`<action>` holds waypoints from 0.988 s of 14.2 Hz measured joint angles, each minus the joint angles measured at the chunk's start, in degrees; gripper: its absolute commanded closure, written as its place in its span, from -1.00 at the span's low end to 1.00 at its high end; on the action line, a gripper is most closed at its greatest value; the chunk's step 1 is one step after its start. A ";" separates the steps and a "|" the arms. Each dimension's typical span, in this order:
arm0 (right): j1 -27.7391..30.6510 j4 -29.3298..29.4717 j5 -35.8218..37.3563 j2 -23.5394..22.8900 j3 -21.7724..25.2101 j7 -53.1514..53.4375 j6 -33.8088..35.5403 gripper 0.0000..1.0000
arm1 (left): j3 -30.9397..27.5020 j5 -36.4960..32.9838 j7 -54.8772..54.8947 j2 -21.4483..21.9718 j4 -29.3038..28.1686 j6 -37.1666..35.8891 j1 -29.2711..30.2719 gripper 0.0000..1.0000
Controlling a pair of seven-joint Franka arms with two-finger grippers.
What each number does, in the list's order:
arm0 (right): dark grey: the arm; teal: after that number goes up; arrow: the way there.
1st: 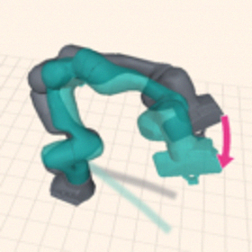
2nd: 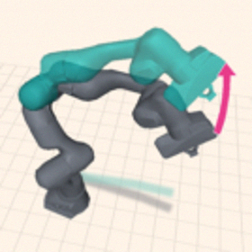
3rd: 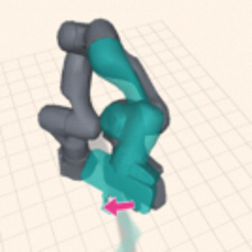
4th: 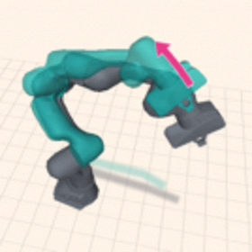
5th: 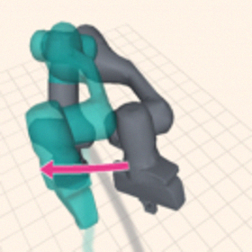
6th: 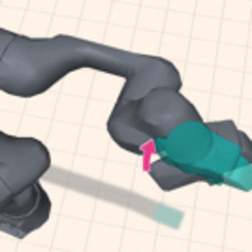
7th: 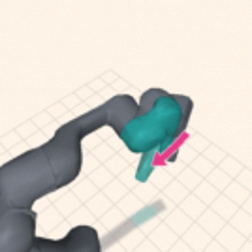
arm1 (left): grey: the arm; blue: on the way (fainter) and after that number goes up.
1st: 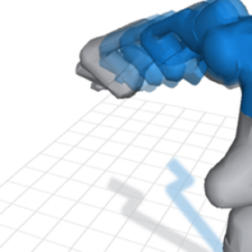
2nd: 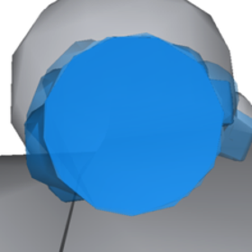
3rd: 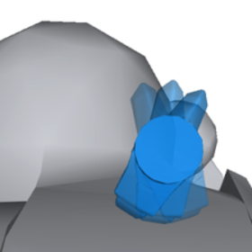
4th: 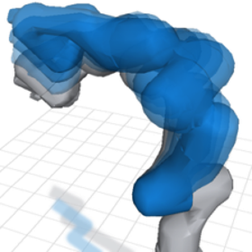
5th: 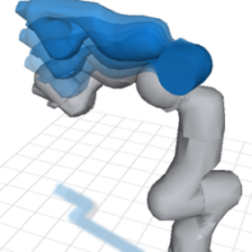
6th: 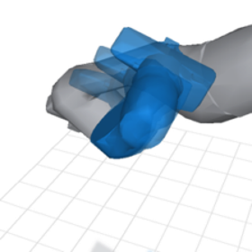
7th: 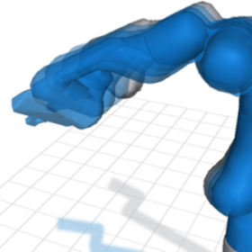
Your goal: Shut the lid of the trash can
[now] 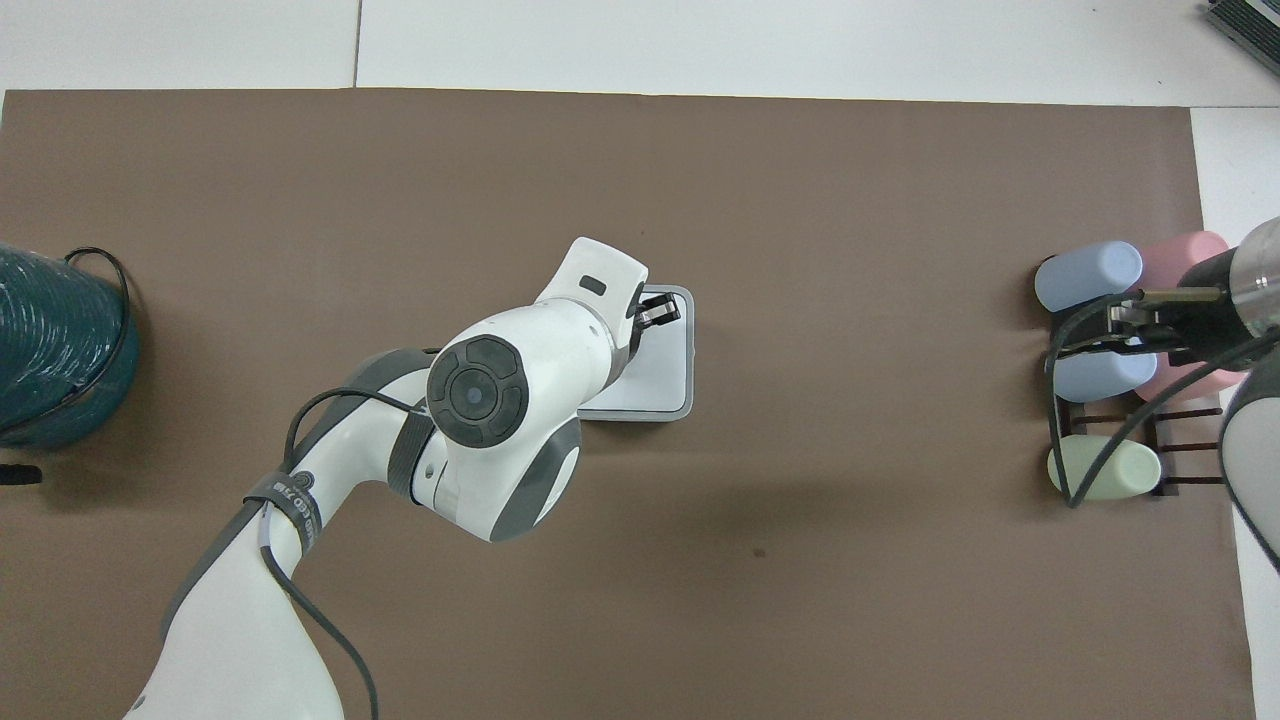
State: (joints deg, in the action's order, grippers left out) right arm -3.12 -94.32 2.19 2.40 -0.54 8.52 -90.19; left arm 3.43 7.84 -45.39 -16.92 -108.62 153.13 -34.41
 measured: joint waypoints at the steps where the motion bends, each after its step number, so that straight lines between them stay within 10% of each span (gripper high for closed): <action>1: 0.00 0.00 0.00 0.00 0.00 0.00 0.00 -1.00 | -0.03 0.00 0.00 -0.19 0.84 -1.53 0.04 0.92; 14: 0.00 0.00 0.00 0.00 0.00 0.00 0.00 -1.00 | -0.70 -0.05 5.06 0.04 23.17 -40.46 10.80 0.91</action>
State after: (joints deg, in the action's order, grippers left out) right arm -3.12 -94.32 2.19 2.40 -0.54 8.52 -90.19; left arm 2.73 7.79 -40.33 -16.88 -85.45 112.67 -23.61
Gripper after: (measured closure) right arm 0.000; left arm 0.952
